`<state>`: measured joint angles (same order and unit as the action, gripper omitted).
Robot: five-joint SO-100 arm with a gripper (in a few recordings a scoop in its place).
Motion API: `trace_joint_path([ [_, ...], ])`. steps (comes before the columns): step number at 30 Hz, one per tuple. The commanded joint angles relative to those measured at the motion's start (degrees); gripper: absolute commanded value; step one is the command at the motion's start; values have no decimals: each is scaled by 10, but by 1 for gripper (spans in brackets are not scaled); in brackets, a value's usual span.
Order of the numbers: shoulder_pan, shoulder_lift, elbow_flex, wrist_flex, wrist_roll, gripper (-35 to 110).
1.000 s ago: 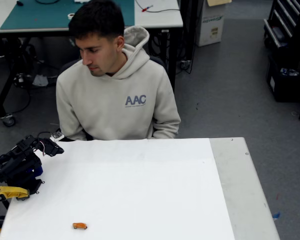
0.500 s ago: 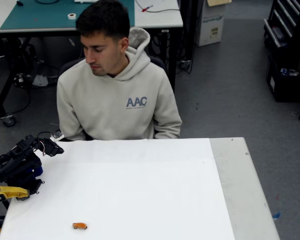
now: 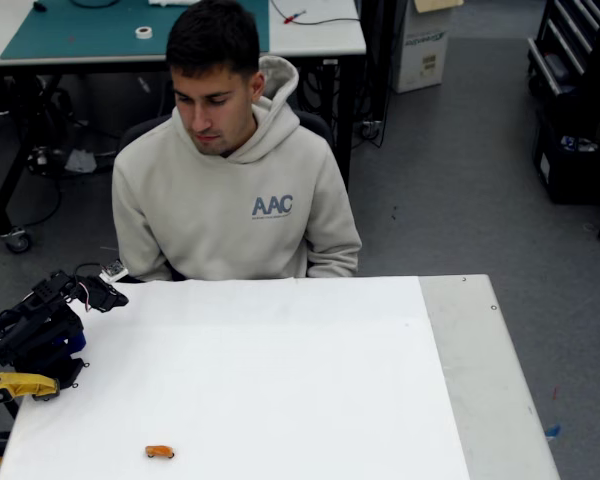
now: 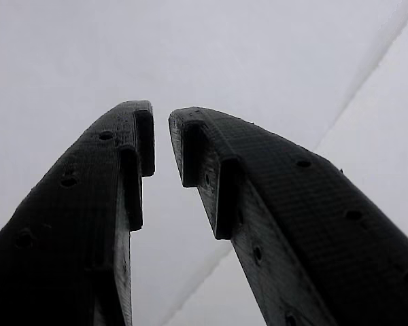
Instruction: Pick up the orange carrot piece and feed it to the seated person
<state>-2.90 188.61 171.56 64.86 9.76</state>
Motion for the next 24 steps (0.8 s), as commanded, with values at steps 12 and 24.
trace_joint_path([
  [12, 4, -4, -46, 7, 11, -2],
  [24, 76, -201, -225, 7, 10, -2],
])
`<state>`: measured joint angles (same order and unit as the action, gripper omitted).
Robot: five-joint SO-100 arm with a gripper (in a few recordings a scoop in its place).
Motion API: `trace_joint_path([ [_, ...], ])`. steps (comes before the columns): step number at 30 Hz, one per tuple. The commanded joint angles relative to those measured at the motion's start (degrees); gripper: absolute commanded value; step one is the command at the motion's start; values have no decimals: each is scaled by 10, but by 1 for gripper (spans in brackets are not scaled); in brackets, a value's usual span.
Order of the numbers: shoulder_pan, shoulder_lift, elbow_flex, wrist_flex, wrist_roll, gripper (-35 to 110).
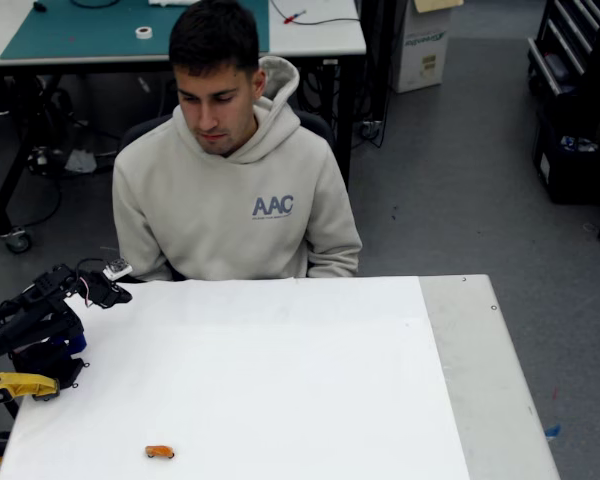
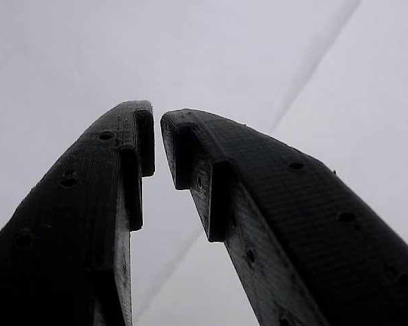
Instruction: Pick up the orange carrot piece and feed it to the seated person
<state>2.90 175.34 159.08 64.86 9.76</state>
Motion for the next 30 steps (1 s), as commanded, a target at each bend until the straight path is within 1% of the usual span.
trace_joint_path([
  [1, 25, -98, -124, 7, 10, -2],
  [9, 118, -321, -289, 7, 5, -2],
  [17, 236, -502, -405, 7, 4, -2],
  [26, 360, -647, -510, 7, 0, -2],
  [30, 416, -690, -541, 7, -51, -2],
])
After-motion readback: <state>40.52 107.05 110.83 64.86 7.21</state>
